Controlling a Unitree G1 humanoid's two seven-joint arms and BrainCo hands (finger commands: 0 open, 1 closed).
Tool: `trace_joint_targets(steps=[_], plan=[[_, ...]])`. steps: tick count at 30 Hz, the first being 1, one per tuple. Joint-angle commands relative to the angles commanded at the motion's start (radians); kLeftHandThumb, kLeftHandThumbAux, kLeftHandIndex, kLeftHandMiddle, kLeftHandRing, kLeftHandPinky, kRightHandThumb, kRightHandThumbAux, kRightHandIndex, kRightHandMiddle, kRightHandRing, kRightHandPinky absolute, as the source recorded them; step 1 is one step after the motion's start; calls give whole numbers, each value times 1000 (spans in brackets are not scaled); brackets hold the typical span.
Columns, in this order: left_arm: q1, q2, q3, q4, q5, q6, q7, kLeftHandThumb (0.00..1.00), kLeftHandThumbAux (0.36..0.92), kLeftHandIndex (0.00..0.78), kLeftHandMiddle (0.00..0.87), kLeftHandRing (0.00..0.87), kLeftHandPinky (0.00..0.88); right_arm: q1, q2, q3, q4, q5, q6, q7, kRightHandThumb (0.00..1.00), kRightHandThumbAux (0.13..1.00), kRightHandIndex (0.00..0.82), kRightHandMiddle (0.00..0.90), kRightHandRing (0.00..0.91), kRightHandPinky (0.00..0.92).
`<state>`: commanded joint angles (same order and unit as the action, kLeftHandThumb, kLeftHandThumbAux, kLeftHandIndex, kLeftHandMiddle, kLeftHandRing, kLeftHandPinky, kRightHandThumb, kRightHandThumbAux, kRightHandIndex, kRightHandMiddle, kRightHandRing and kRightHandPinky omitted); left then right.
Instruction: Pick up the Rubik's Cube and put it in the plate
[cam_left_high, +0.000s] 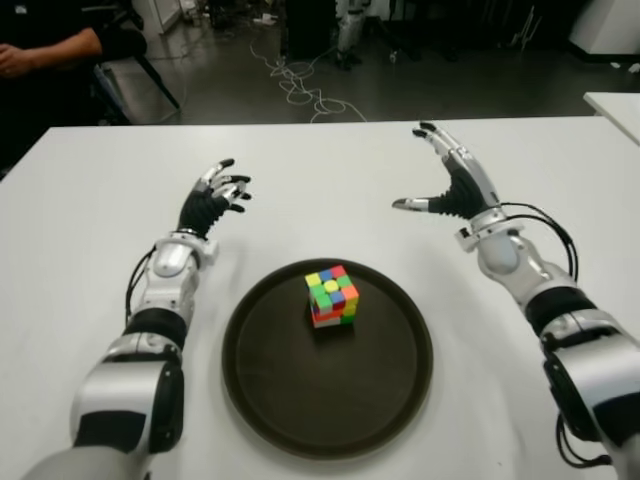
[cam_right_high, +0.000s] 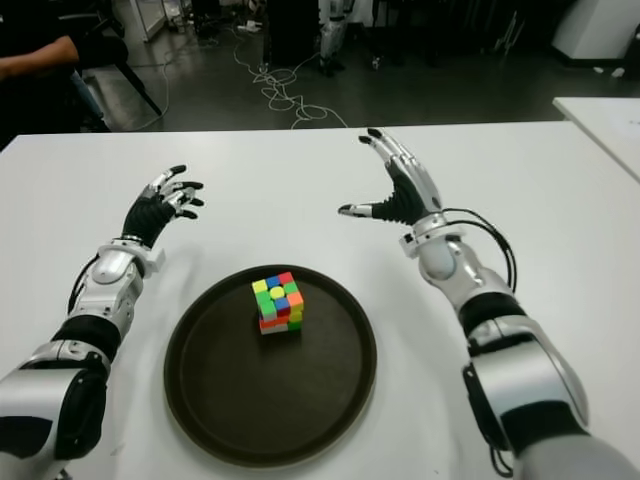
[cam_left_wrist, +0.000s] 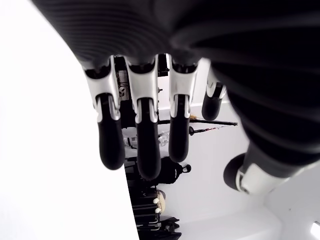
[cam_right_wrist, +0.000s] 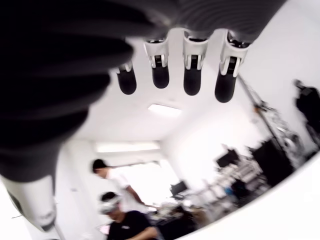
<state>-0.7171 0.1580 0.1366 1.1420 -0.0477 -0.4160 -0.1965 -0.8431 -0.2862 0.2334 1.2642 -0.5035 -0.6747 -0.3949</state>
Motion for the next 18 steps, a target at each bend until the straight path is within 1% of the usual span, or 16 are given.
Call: trace_joint_targets(steps=[5, 9, 12, 18], plan=[[1, 0, -1, 2, 0, 1, -2, 329, 589, 116, 311, 384, 432, 1, 10, -19, 28, 30, 23, 17, 15, 689, 105, 104, 140, 217], [3, -1, -1, 1, -1, 0, -5, 328, 590, 116, 310, 385, 438, 7, 14, -40, 41, 58, 46, 40, 17, 686, 111, 118, 166, 252], [4, -2, 0, 2, -2, -3, -7, 327, 587, 118, 309, 384, 437, 7, 25, -57, 48, 83, 77, 71, 14, 670, 122, 139, 189, 267], [7, -3, 3, 0, -7, -3, -14, 332, 594, 119, 302, 377, 433, 14, 50, -71, 45, 114, 106, 110, 8, 646, 140, 164, 213, 271]])
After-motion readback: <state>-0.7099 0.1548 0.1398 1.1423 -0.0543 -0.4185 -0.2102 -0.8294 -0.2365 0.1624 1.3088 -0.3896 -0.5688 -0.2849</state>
